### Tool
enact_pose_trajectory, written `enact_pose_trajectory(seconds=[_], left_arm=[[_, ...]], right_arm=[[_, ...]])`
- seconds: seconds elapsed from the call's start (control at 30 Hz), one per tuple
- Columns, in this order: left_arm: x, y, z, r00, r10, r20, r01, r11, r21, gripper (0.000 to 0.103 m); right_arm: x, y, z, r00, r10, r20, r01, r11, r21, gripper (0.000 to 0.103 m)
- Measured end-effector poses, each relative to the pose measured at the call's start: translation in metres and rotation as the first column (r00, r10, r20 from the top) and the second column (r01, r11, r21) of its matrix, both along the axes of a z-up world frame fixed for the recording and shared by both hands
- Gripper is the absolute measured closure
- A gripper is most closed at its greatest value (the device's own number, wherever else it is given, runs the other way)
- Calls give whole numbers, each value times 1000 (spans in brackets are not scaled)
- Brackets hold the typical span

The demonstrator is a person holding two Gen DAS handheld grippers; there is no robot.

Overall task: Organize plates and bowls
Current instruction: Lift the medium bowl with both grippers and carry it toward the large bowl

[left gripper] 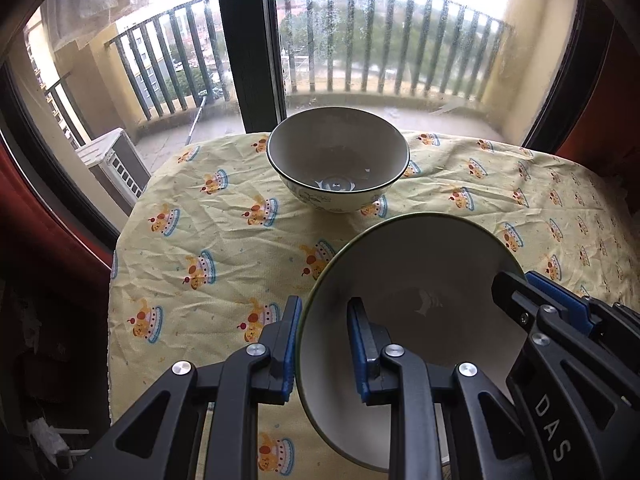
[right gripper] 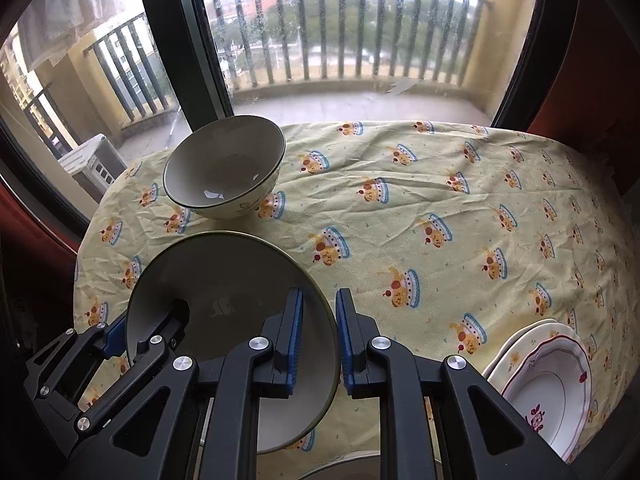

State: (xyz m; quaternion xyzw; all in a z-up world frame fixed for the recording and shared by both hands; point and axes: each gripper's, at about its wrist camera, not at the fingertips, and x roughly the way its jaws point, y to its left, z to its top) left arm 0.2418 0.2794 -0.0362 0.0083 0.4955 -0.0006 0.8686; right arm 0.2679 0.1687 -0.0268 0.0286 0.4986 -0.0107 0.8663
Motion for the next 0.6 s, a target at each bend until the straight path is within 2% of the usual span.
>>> enact_pose_trajectory(seconds=[0.6], left_arm=[[-60, -64, 36, 996, 76, 51, -77, 997, 30, 82]], right_arm=[[-58, -65, 39, 996, 75, 47, -77, 996, 42, 82]])
